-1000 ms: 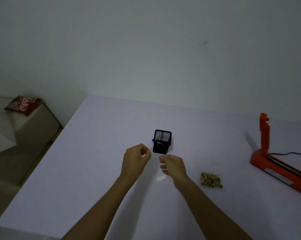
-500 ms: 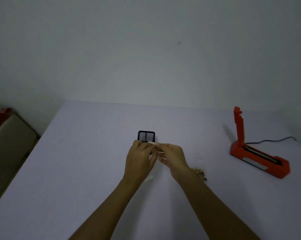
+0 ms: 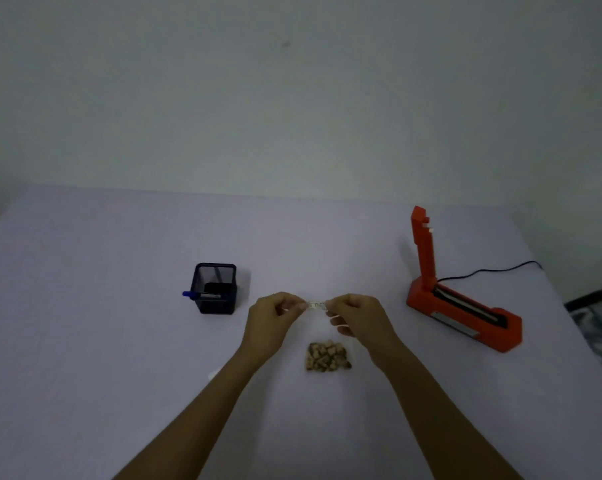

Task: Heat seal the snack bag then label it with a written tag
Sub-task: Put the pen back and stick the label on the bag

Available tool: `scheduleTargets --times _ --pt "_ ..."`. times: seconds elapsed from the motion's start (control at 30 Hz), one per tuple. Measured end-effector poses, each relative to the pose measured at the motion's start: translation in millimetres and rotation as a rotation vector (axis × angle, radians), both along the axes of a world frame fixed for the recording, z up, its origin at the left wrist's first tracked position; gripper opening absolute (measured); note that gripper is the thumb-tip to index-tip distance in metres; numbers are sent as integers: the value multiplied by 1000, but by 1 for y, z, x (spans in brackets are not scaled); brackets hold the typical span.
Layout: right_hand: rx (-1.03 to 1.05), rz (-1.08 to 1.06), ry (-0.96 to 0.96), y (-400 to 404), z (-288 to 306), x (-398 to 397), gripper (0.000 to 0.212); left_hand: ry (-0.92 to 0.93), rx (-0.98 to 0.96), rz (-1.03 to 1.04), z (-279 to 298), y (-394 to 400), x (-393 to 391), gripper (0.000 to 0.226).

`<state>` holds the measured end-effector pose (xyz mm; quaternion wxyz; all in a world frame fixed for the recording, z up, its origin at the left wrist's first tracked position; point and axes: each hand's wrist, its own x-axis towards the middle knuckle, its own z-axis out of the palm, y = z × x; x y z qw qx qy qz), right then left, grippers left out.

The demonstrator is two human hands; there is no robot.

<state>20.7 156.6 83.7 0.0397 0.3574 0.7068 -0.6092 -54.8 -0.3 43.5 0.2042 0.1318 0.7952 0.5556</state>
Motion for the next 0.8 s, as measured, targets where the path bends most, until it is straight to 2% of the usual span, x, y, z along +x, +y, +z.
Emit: scheduleTargets --times 0.3,0.53,0.8 --pt "-31 108 -131 64 -62 -15 9 -75 -257 0 -43 58 -6 9" --pt "223 349 -218 70 -111 -22 15 -65 -470 -98 -74 65 -9 14" --pt "351 399 -185 67 -134 -21 16 -59 -553 -87 -96 73 -4 13"
